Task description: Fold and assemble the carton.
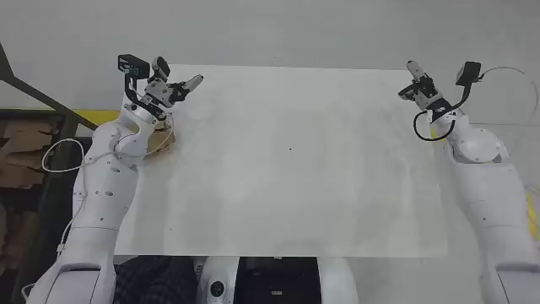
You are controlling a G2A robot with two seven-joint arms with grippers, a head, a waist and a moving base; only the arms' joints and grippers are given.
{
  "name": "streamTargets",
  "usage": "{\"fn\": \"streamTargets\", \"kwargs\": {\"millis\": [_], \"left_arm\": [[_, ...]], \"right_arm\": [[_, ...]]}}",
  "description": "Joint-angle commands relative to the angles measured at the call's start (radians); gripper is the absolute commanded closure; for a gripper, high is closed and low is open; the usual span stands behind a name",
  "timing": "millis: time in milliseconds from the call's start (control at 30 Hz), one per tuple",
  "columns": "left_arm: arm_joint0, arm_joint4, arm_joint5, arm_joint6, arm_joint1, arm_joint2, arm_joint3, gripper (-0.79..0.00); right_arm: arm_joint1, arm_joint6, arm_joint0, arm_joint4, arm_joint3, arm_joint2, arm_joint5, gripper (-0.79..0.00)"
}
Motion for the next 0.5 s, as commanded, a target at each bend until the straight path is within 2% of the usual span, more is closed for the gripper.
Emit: {"fn": "streamTargets", "kwargs": {"millis": [0,333,467], "left_arm": [[0.0,0.0,0.0,0.0,0.0,0.0,0.0,-0.784],[0.008,-0.035,0.019,-0.004,-0.001,-0.01,-0.002,-0.785],[0.022,-0.149,0.021,-0.119,0.004,-0.046,-0.009,-0.785]], "right_arm": [[0.0,0.0,0.0,0.0,0.0,0.0,0.0,-0.785],[0.0,0.0,0.0,0.0,0.0,0.0,0.0,-0.785],[0.0,0.0,0.0,0.0,0.0,0.0,0.0,-0.785]]}}
